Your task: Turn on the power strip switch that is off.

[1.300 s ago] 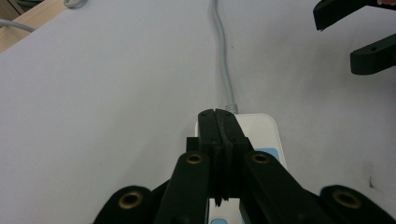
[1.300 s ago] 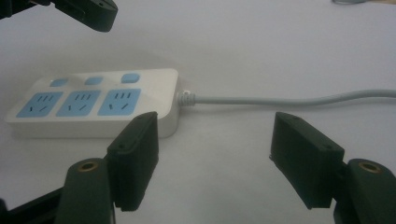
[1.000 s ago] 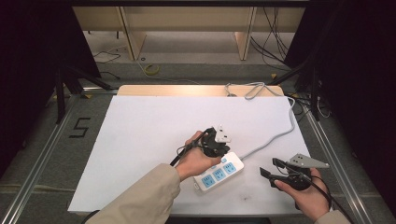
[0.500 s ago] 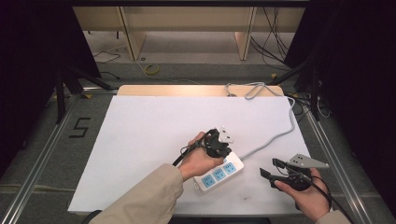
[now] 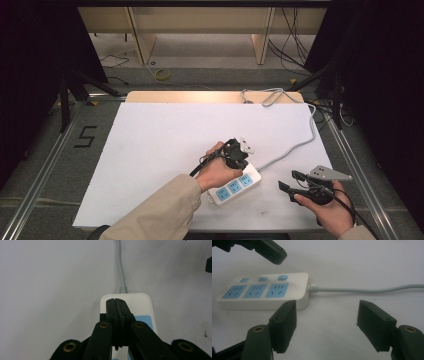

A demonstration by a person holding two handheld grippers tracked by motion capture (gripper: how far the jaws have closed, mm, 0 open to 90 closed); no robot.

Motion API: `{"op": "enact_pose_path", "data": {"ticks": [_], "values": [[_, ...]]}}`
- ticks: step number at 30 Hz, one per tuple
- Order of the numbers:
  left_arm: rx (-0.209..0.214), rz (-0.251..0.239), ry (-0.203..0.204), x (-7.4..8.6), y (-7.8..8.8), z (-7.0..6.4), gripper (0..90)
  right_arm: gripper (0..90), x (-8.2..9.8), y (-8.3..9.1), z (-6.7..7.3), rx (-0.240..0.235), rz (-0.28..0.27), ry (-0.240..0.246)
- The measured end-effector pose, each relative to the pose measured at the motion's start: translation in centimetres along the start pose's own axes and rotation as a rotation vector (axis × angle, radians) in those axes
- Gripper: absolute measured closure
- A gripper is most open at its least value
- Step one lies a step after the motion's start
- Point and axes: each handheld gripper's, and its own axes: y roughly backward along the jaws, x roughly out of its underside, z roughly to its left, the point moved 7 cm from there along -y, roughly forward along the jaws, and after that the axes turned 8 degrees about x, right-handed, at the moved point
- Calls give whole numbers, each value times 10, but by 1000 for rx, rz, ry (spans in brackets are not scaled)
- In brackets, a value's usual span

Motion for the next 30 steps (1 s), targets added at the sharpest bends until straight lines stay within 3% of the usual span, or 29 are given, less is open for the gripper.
{"op": "enact_pose_path", "data": {"ticks": [6, 11, 30], "values": [[2, 35, 24, 0, -2, 2, 898, 326, 0, -1, 0, -2, 3, -2], [10, 37, 33, -1, -5, 1, 898, 327, 0, 0, 0, 0, -1, -1], [-2, 119, 35, 9, -12, 5, 899, 327, 0, 0, 0, -7, -2, -4]]}}
